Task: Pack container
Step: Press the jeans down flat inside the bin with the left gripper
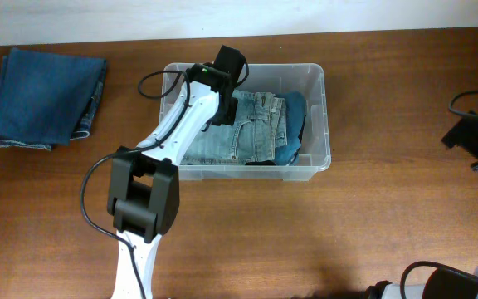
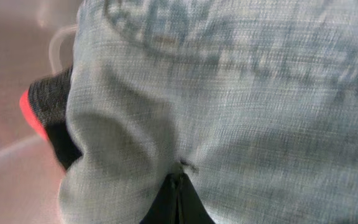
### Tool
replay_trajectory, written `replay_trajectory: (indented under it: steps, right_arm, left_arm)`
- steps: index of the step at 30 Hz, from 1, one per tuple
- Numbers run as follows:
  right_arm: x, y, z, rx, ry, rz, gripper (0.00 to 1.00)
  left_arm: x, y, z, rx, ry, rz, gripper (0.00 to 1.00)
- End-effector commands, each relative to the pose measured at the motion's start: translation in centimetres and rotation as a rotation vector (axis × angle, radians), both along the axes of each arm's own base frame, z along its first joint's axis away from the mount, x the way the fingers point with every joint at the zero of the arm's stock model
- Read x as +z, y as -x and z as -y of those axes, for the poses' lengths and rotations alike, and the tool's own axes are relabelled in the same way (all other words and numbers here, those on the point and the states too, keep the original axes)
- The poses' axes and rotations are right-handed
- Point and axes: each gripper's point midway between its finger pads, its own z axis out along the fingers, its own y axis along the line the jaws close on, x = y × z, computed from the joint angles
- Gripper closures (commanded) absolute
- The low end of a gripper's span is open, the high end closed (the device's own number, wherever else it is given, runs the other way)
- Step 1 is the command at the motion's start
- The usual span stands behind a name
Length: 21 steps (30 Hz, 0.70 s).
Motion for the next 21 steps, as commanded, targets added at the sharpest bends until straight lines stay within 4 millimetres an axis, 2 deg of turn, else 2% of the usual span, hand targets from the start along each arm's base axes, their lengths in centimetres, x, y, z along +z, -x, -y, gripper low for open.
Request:
replay_trajectory:
  steps: [1,4,7,10,15,21]
  right_arm:
    - [0.2,0.1,0.1,-0.009,0.003,0.005,0.02]
    - [0.2,0.1,0.1,-0.009,0.003,0.005,0.02]
    - [0.2,0.1,0.1,-0.009,0.003,0.005,0.01]
    - [0.2,0.1,0.1,-0.009,0.003,0.005,0.01]
    - [0.2,0.1,0.1,-0.009,0.003,0.005,0.02]
    - [0.2,0.1,0.1,-0.009,0.003,0.005,0.01]
  left_arm:
    - [5.5,1.1,1.8,-0.003,0.115,0.050,0.99]
    - [6.2,3.7,4.7,-0.042,0.236,-0.032,0.99]
    - [6.1,5.4,6.9,-0.084,0.304,-0.094,0.99]
    - [6.1,6.8,8.2,-0.115,0.325,-0.137,0.99]
    - [4.8,9.4,9.6,-0.163,0.262,-0.185,0.99]
    - [2.3,10.0,10.0,-0.166,0.221,-0.182,0.98]
